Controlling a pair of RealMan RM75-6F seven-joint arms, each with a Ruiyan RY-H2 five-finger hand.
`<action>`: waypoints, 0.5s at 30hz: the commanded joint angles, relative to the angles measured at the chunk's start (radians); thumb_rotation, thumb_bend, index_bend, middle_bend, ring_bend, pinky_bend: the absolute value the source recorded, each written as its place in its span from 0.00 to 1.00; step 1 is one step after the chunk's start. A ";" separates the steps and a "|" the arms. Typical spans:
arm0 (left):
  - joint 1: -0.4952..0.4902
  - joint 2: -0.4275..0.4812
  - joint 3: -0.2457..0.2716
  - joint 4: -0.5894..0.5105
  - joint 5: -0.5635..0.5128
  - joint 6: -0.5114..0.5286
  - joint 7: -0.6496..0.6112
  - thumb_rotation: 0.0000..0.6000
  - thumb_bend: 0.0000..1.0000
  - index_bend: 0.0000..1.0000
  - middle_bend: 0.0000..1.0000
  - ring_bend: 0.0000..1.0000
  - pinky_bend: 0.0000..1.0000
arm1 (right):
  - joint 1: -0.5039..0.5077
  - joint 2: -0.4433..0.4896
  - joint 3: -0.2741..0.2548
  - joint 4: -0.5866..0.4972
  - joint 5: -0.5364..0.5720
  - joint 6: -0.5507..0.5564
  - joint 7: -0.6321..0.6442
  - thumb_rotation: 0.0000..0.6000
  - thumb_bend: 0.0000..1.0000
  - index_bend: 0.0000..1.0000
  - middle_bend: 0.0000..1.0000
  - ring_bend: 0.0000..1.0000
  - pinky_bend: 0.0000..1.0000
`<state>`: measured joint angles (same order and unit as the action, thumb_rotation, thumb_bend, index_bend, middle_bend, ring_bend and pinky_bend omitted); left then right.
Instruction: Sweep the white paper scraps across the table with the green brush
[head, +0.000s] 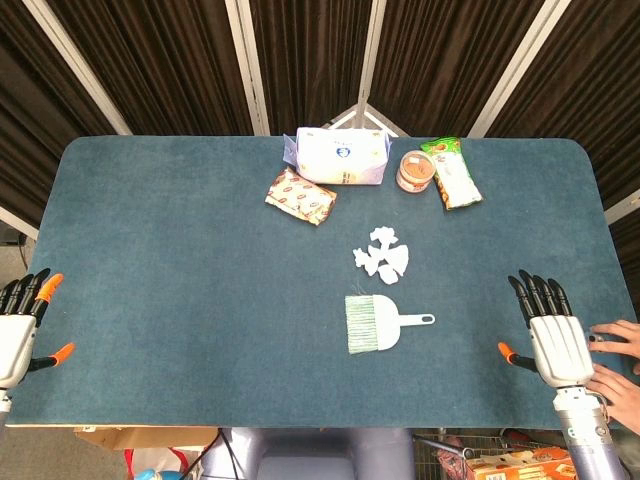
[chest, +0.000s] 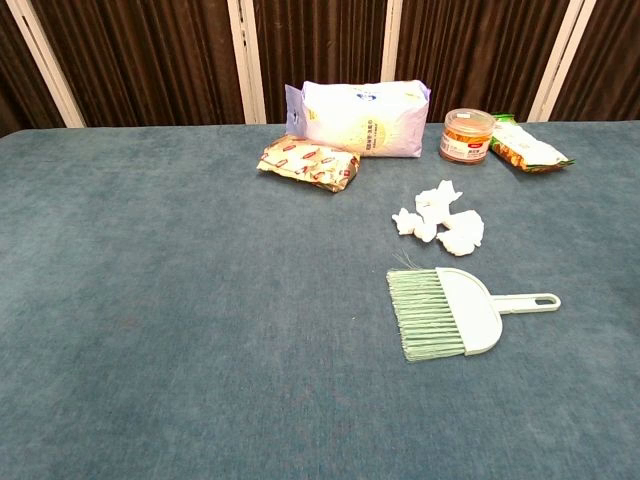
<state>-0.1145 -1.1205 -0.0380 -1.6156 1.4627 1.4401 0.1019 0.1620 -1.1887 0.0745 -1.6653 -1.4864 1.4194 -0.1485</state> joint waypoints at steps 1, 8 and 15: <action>0.000 0.000 0.000 0.000 0.000 0.000 0.000 1.00 0.00 0.00 0.00 0.00 0.00 | -0.001 0.002 0.000 -0.002 -0.001 0.002 0.001 1.00 0.20 0.00 0.00 0.00 0.00; 0.001 0.001 0.000 -0.001 0.001 0.002 -0.001 1.00 0.00 0.00 0.00 0.00 0.00 | -0.001 0.001 -0.001 -0.001 -0.003 0.002 0.004 1.00 0.20 0.00 0.00 0.00 0.00; 0.000 0.000 0.000 0.001 0.001 0.001 -0.002 1.00 0.00 0.00 0.00 0.00 0.00 | -0.001 0.002 -0.001 -0.004 -0.002 -0.001 0.008 1.00 0.20 0.00 0.00 0.00 0.00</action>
<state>-0.1140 -1.1204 -0.0384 -1.6151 1.4637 1.4416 0.0999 0.1610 -1.1862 0.0730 -1.6694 -1.4887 1.4191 -0.1407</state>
